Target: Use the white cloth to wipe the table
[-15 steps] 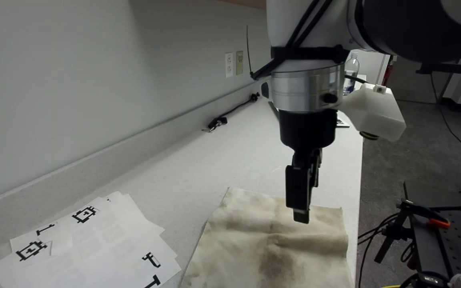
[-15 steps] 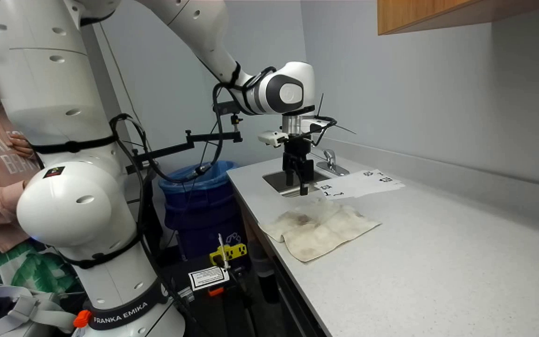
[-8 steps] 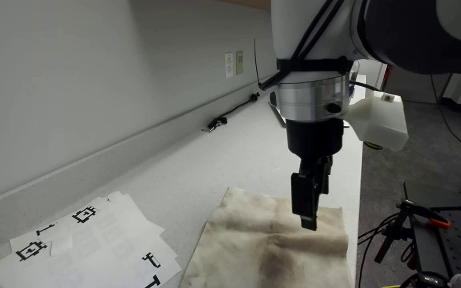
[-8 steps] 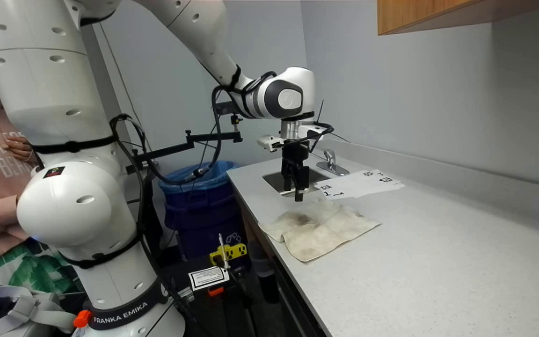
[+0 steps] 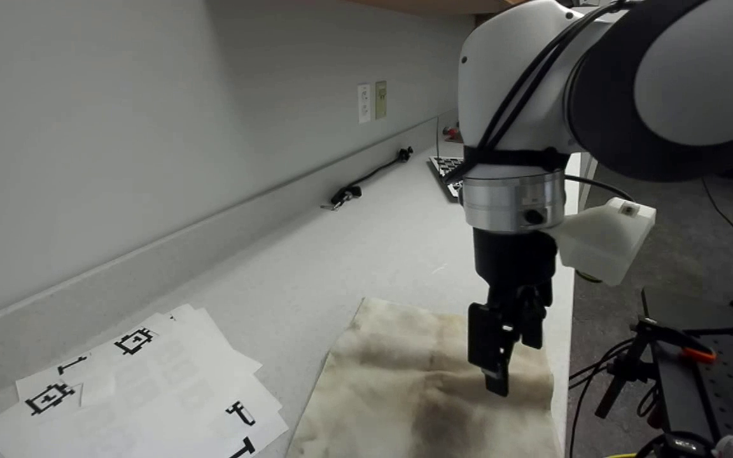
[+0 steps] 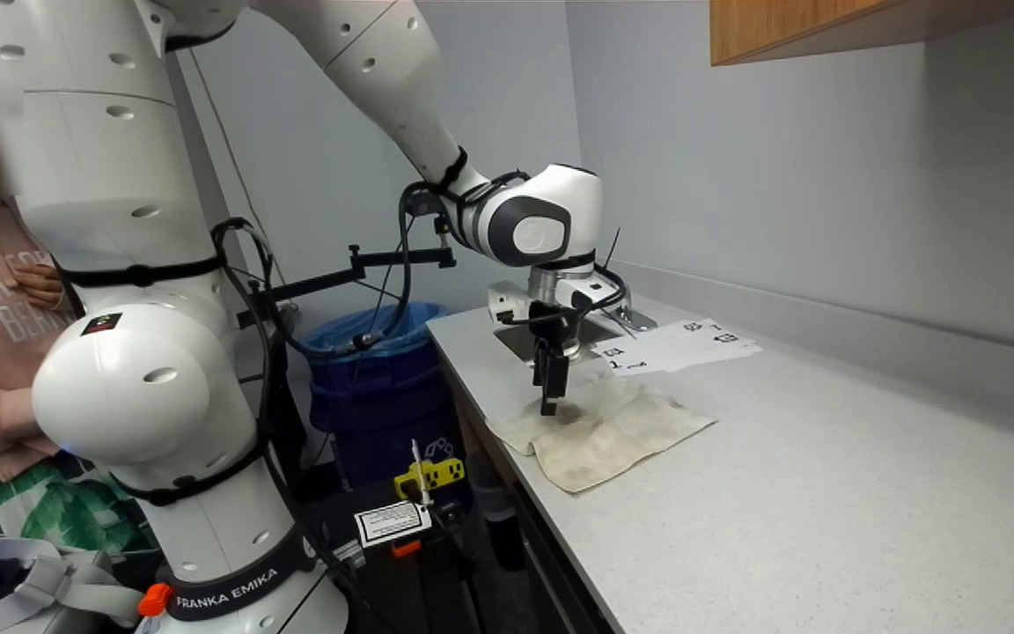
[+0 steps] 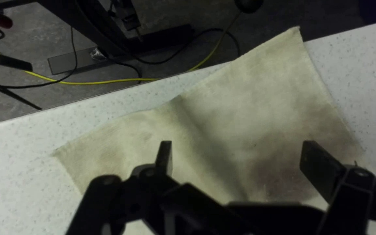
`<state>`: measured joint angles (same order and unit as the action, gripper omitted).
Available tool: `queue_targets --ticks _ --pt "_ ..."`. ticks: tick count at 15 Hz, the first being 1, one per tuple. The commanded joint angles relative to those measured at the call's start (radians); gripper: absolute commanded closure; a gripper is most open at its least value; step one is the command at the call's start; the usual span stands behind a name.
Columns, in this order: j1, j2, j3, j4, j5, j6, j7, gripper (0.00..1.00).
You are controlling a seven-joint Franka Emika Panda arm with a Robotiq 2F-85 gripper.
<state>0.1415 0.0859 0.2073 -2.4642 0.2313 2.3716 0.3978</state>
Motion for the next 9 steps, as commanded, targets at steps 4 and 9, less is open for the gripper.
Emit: queue_targets --ticks 4,9 --pt "-0.001 0.0 -0.028 -0.086 0.211 0.126 -0.013 0.0" --pt "0.01 -0.025 -0.029 -0.146 0.254 0.124 0.024 0.0"
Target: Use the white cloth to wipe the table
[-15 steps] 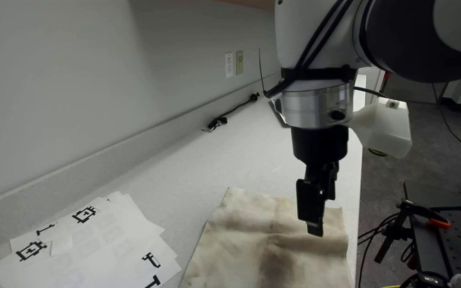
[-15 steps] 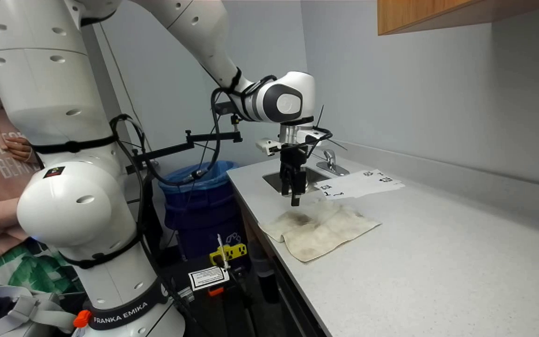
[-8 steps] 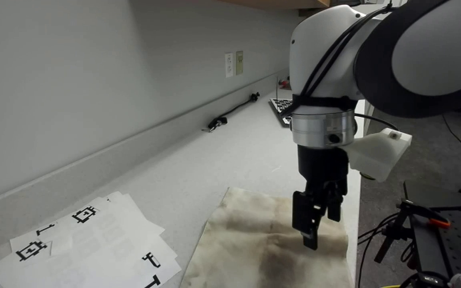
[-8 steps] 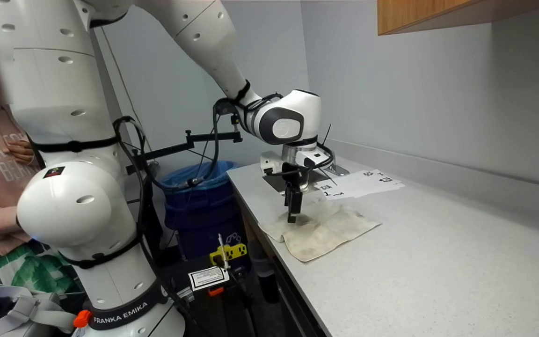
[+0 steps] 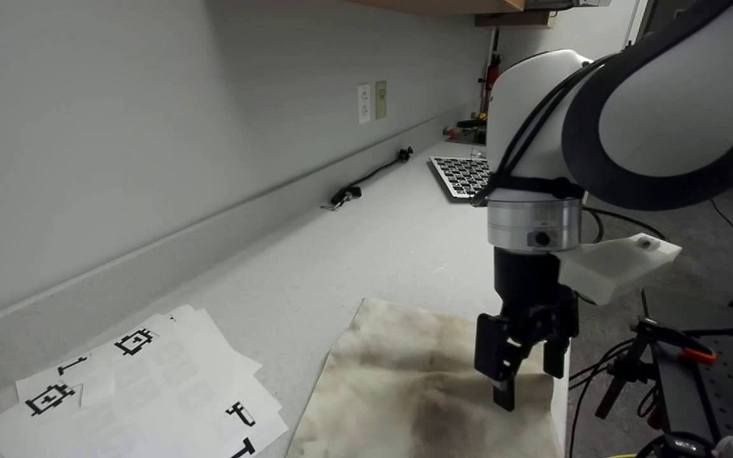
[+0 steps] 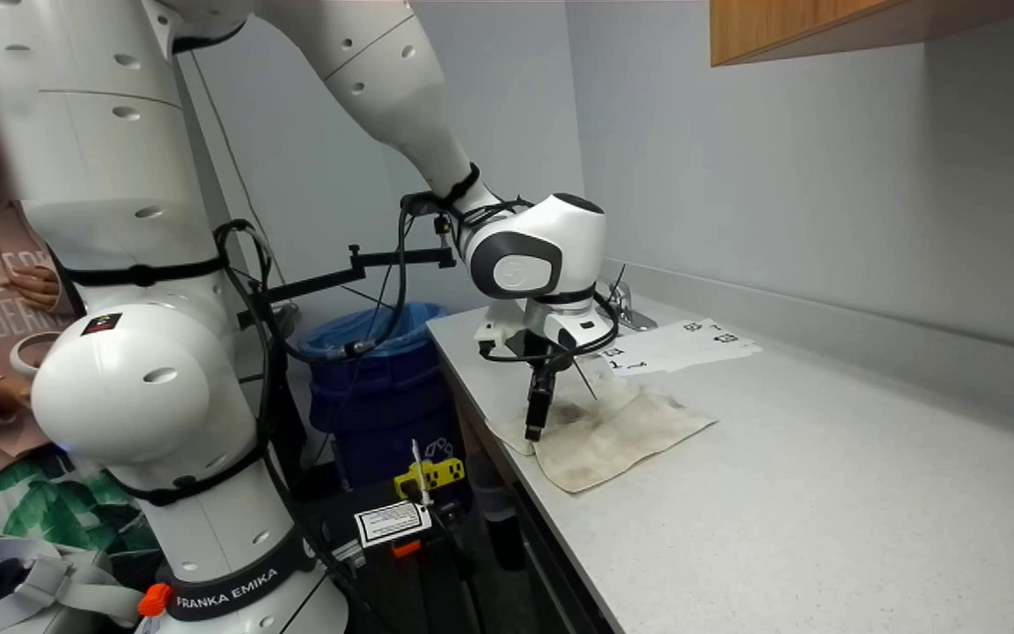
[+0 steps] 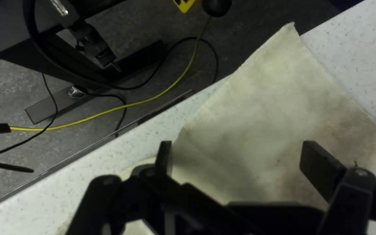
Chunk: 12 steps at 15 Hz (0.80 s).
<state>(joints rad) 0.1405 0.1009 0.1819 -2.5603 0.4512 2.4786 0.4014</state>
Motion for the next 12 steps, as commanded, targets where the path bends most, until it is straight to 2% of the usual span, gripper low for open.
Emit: queue_targets --ticks 1,6,12 --pt "0.012 -0.045 -0.005 -0.059 0.029 0.016 0.03 0.0" --pt "0.009 -0.03 -0.004 -0.069 0.051 0.025 0.044 0.0" --pt "0.001 -0.003 0.0 -0.031 0.207 0.043 -0.033 0.0"
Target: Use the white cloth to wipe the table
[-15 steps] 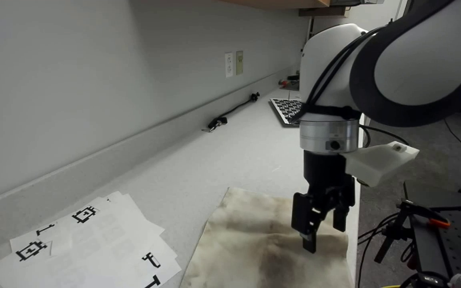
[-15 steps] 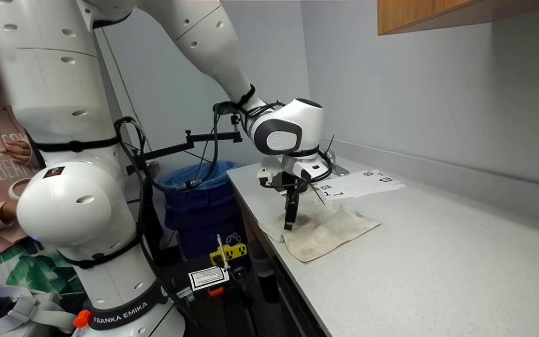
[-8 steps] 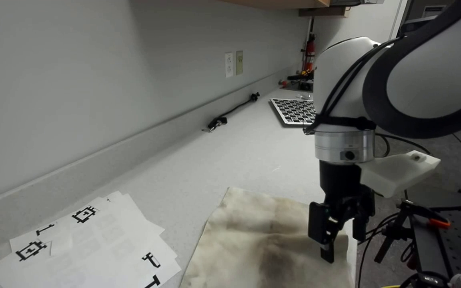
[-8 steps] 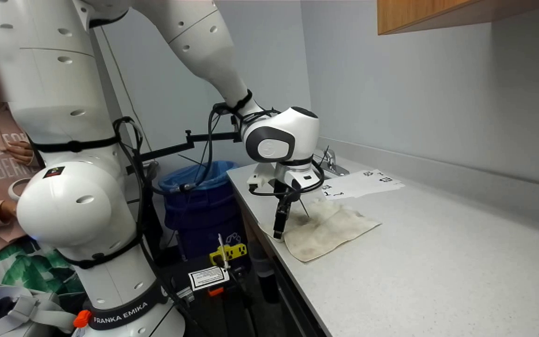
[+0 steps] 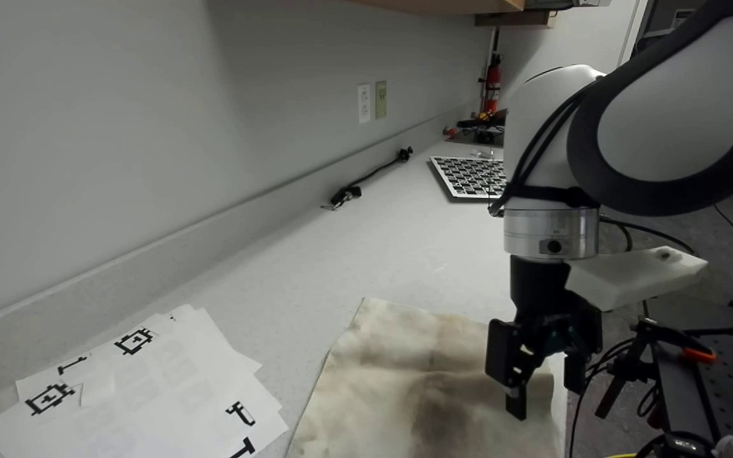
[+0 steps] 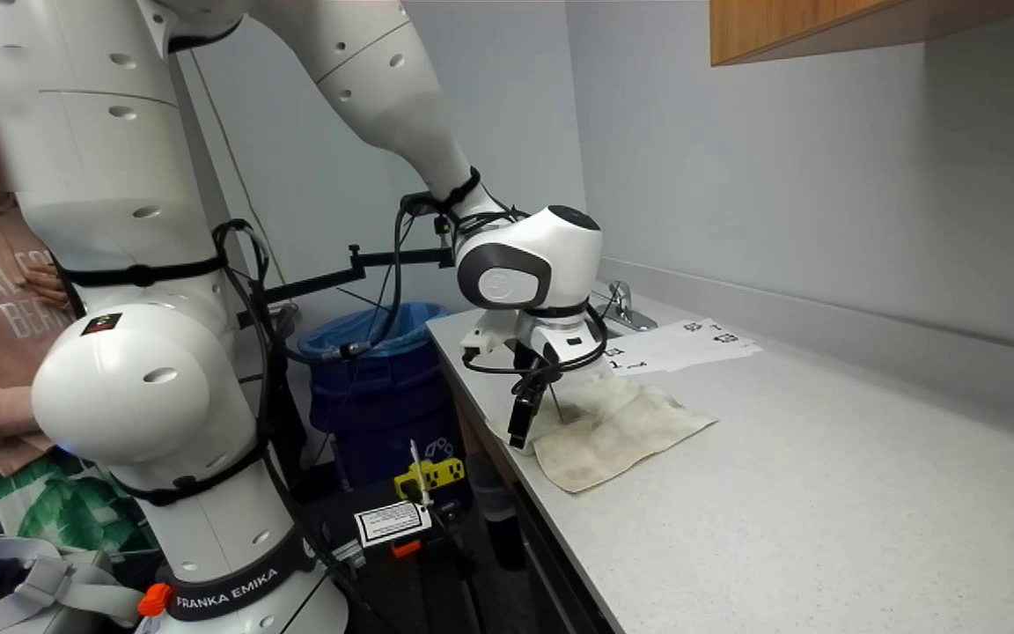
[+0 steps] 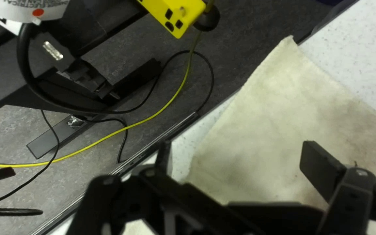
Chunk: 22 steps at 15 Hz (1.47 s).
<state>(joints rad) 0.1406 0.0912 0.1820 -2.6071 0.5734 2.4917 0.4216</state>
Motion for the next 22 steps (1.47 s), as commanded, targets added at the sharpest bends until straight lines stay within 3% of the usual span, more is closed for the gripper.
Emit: queue_targets --ticks 1,6,18,22 --pt "0.001 0.01 0.0 0.021 0.11 0.039 -0.07 0.0" --pt "0.001 0.033 -0.008 0.035 0.114 0.124 -0.086 0.0" --pt "0.009 -0.02 -0.006 -0.026 0.097 0.012 -0.032 0.0" --pt "0.009 0.0 -0.011 -0.032 0.082 0.025 -0.031 0.0"
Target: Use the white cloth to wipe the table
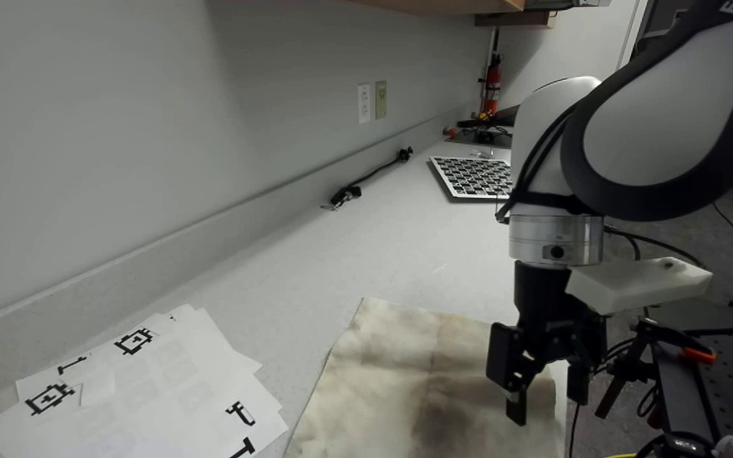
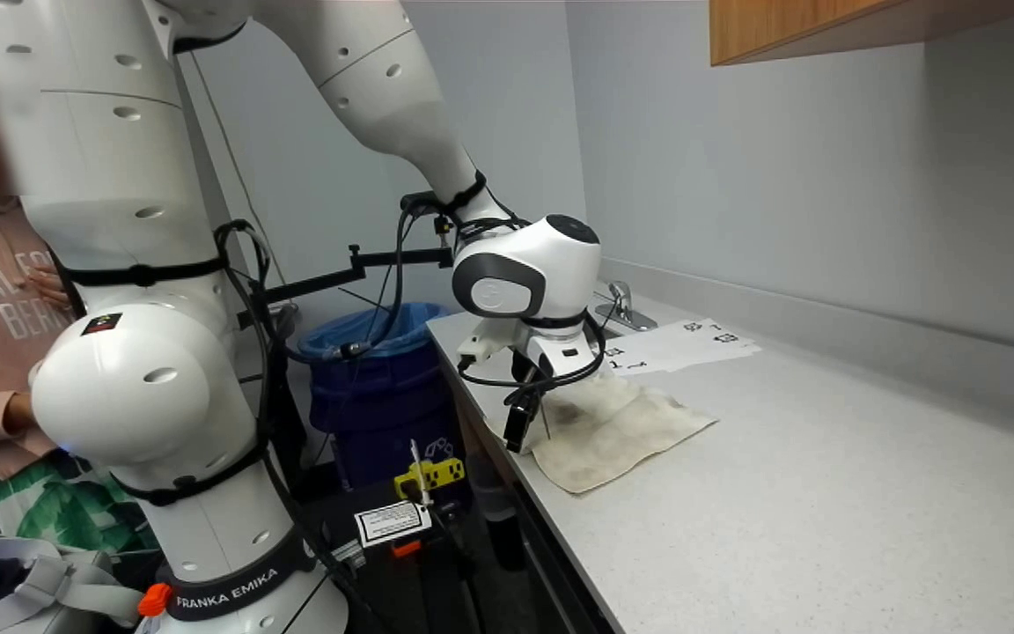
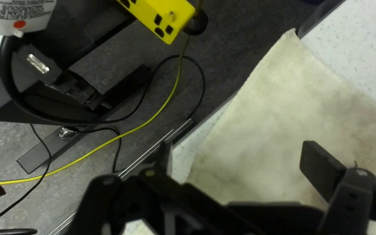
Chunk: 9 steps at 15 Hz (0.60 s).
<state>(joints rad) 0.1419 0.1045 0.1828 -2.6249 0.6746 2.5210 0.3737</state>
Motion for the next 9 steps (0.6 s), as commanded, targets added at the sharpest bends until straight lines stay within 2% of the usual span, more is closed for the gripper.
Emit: queue_targets --ticks 1,9 --pt "0.008 -0.007 -0.015 -0.012 -0.033 0.009 0.016 0.0" --pt "-0.003 0.029 -0.024 0.03 -0.07 0.081 -0.019 0.0"
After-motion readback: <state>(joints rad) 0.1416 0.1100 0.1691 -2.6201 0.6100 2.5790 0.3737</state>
